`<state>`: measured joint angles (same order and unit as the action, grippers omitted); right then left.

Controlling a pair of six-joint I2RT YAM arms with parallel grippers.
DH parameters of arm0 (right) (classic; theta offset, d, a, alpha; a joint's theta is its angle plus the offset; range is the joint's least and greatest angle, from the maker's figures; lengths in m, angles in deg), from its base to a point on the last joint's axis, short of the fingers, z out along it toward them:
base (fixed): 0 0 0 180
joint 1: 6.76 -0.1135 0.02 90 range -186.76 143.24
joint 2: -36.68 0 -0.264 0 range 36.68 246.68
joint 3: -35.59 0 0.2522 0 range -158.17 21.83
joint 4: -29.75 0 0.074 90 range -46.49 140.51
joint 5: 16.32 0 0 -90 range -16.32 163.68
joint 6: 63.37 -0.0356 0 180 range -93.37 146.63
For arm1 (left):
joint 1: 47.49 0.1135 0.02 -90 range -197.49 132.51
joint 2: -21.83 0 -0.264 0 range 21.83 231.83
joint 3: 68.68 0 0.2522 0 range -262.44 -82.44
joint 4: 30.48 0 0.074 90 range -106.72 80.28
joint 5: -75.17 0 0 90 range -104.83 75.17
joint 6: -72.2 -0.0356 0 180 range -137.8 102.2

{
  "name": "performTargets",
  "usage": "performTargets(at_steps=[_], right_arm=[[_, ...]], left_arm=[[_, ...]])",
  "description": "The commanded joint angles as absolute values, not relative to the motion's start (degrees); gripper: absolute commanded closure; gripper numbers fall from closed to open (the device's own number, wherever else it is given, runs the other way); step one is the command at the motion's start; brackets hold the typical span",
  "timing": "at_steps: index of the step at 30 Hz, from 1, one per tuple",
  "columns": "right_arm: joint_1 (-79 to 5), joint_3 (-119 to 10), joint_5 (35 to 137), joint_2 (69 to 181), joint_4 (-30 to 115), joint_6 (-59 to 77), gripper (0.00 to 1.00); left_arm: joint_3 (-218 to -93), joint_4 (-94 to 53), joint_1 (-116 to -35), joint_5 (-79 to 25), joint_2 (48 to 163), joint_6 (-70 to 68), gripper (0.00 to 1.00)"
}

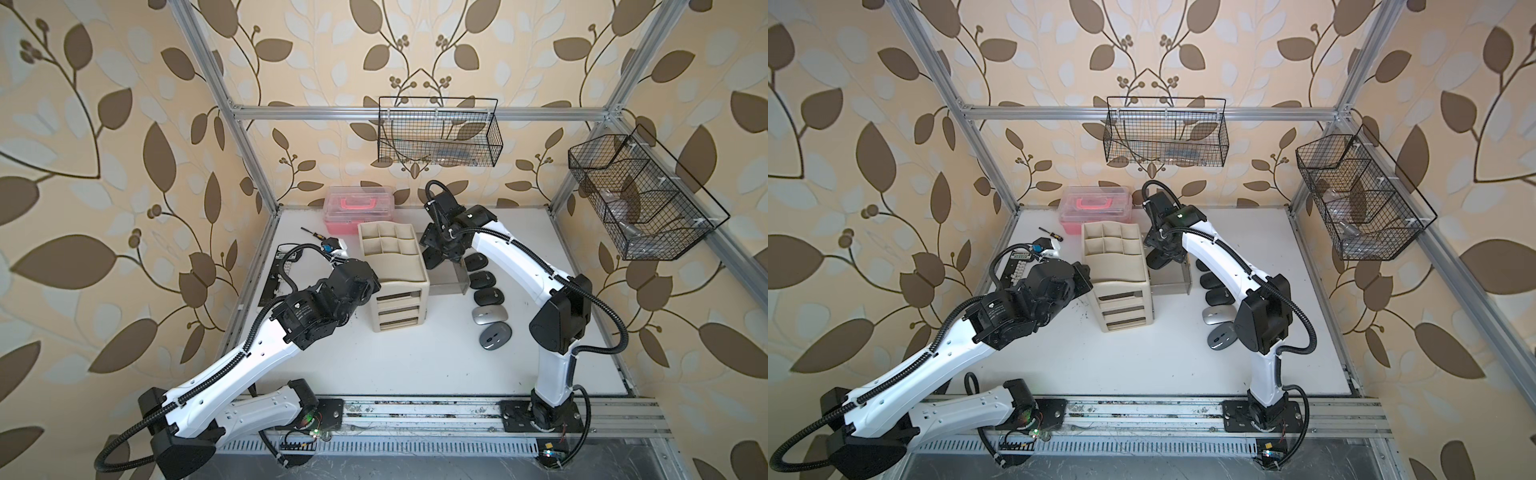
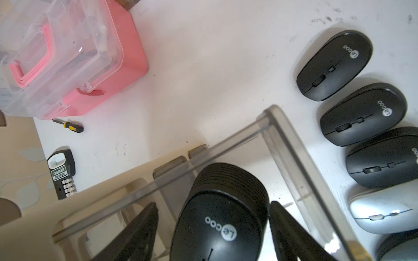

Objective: Take the mice out of the drawer
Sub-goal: Pick up the mouse from the drawer.

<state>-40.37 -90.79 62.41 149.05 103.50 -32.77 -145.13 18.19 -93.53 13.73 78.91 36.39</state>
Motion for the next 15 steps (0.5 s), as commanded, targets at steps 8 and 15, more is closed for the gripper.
performTargets(at_steps=[8, 15], right_arm=[[-42.9, -94.3, 59.1, 147.3, 111.6, -31.0, 0.23], [-41.5, -89.1, 62.3, 146.2, 109.8, -34.4, 0.2]], left_arm=[[-144.8, 15.6, -93.3, 17.9, 77.7, 38.3, 1.0], [-145.0, 15.7, -93.3, 17.8, 78.6, 38.5, 1.0]])
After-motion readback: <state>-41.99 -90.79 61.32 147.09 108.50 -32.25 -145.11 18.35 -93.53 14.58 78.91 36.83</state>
